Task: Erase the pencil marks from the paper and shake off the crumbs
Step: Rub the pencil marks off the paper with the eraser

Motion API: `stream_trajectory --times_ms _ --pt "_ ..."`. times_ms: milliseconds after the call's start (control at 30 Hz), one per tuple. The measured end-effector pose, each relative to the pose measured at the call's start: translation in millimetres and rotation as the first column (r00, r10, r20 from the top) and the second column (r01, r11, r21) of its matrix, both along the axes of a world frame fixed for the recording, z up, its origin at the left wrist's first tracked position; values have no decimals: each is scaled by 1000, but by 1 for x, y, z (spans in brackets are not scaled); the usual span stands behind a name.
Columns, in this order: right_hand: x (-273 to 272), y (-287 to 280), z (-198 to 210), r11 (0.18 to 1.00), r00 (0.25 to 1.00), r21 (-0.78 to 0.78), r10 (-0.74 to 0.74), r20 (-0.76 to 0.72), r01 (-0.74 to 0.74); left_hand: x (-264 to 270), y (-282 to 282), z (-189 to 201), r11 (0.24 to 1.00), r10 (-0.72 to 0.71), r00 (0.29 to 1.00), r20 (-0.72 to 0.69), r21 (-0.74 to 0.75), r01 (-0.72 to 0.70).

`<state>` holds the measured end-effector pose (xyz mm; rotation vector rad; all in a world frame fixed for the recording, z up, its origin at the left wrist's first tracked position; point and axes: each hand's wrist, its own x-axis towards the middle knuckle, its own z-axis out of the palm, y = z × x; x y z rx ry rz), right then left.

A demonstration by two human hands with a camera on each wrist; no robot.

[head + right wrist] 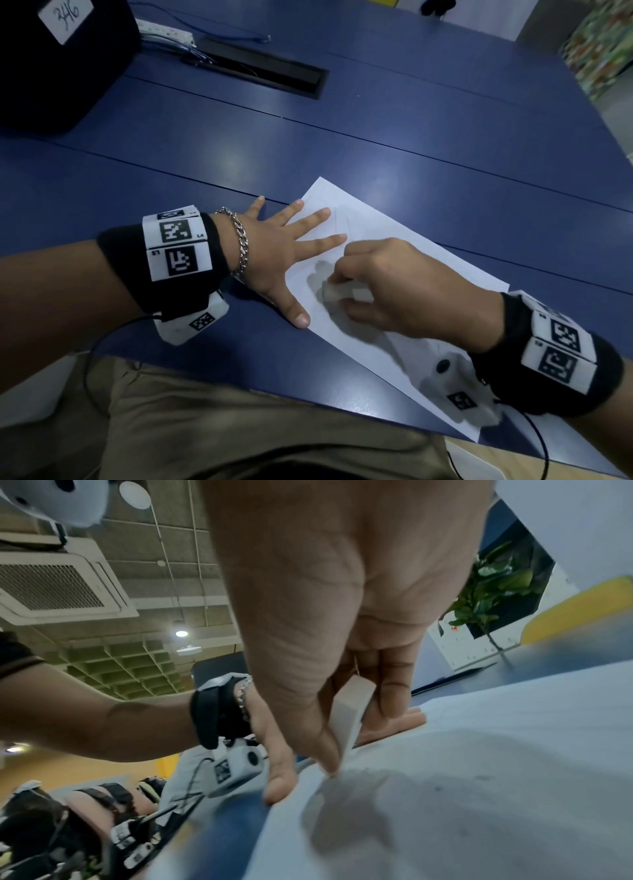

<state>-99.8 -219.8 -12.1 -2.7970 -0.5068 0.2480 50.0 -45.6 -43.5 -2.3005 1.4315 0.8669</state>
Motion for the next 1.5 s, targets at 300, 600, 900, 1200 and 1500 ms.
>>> stream_trajectory --times_ms 300,600,900,1200,1500 --pt "5 -5 5 1000 1000 -30 -7 -16 7 -2 -2 3 1000 -1 1000 8 20 1" --pt "7 -15 7 998 998 -28 -59 -25 58 -2 -2 4 1000 -7 1000 12 29 6" --pt "4 -15 7 999 996 -36 -11 -88 7 -2 -3 5 999 -6 1000 14 45 6" --pt "-2 -13 4 998 985 -20 50 -163 -54 -1 -3 2 999 -2 1000 17 38 1" --pt "-5 -4 6 992 989 -89 83 -124 -94 -3 -5 6 998 1 1000 26 63 -3"
